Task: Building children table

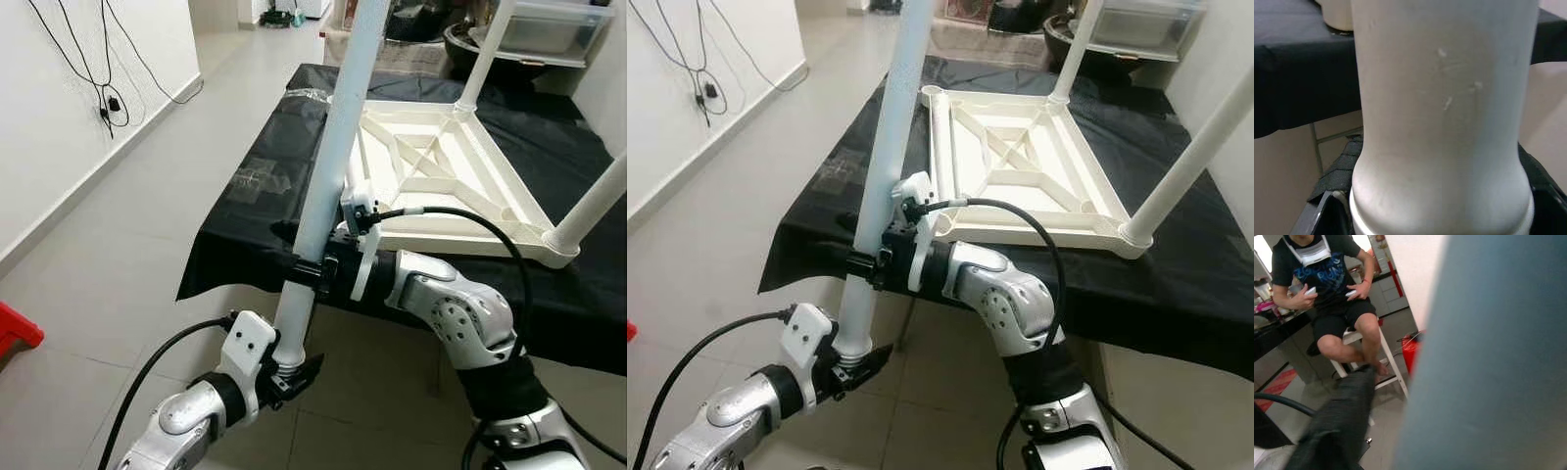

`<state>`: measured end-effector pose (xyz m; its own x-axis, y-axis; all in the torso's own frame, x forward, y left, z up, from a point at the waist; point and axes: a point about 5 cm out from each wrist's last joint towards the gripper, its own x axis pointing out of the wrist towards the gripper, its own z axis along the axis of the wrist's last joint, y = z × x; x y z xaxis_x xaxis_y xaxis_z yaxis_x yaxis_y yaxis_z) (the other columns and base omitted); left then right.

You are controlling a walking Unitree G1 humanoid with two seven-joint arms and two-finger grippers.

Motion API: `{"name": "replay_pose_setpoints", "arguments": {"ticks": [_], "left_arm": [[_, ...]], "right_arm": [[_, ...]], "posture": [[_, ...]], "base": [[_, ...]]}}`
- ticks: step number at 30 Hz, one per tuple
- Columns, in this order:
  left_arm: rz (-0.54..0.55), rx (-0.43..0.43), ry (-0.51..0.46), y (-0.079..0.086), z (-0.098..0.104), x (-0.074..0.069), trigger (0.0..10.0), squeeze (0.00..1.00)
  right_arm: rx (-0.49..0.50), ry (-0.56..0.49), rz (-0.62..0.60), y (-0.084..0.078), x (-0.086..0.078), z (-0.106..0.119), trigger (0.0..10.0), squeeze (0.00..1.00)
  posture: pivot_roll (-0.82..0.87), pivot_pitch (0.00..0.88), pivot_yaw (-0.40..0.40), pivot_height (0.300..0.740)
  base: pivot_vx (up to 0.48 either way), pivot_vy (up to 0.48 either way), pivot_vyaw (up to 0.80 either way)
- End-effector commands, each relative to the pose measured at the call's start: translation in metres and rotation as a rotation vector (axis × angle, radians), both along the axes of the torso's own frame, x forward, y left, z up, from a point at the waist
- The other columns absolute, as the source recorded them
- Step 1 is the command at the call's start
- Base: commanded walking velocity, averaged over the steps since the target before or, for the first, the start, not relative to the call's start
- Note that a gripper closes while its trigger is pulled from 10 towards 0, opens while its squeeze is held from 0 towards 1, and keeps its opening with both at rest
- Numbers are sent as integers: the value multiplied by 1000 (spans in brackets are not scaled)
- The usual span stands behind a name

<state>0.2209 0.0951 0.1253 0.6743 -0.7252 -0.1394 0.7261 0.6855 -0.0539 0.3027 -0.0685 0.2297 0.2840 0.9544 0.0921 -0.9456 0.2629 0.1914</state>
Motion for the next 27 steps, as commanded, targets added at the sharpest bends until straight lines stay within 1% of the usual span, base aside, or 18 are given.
{"name": "replay_pose_setpoints", "arguments": {"ticks": [1, 7, 15, 16, 17, 23, 24, 26, 27], "left_arm": [[-79, 1, 5, -11, 1, -8, 10000, 0], [-85, 3, 20, -10, 1, -10, 10000, 0], [-65, -3, 79, -9, -3, -11, 10000, 0], [-57, 3, 76, -9, -3, -10, 10000, 373], [-39, 1, 72, -8, -3, -9, 10000, 1000], [8, -8, 48, -4, 0, -5, 10000, 1000], [34, -6, 30, -3, 2, -3, 10000, 1000], [131, -4, -8, 3, 7, 5, 10000, 1000], [131, -4, -8, 3, 7, 5, 10000, 1000]], "right_arm": [[-12, 7, 52, 6, -6, -2, 0, 0], [-9, 13, 72, 7, -8, -3, 0, 0], [-2, 23, 82, 6, -11, -4, 0, 0], [1, 21, 79, 5, -10, -2, 0, 0], [6, 17, 71, 4, -9, -1, 0, 0], [21, 0, 26, -3, -1, 5, 0, 0], [28, -8, 6, -6, 2, 8, 0, 0], [54, -51, -127, -19, 18, 18, 0, 0], [54, -51, -127, -19, 18, 18, 0, 0]], "posture": [[68, 87, -49, 740], [72, 94, -50, 740], [74, 99, -53, 740], [73, 101, -54, 740], [74, 105, -53, 740], [77, 103, -54, 740], [77, 102, -56, 740], [80, 102, -57, 740], [80, 102, -57, 740]], "base": [[0, 0, 0], [0, 0, 0], [0, 0, 0], [0, 0, 0], [0, 0, 0], [0, 0, 0], [0, 0, 0], [0, 0, 0], [0, 0, 0]]}}
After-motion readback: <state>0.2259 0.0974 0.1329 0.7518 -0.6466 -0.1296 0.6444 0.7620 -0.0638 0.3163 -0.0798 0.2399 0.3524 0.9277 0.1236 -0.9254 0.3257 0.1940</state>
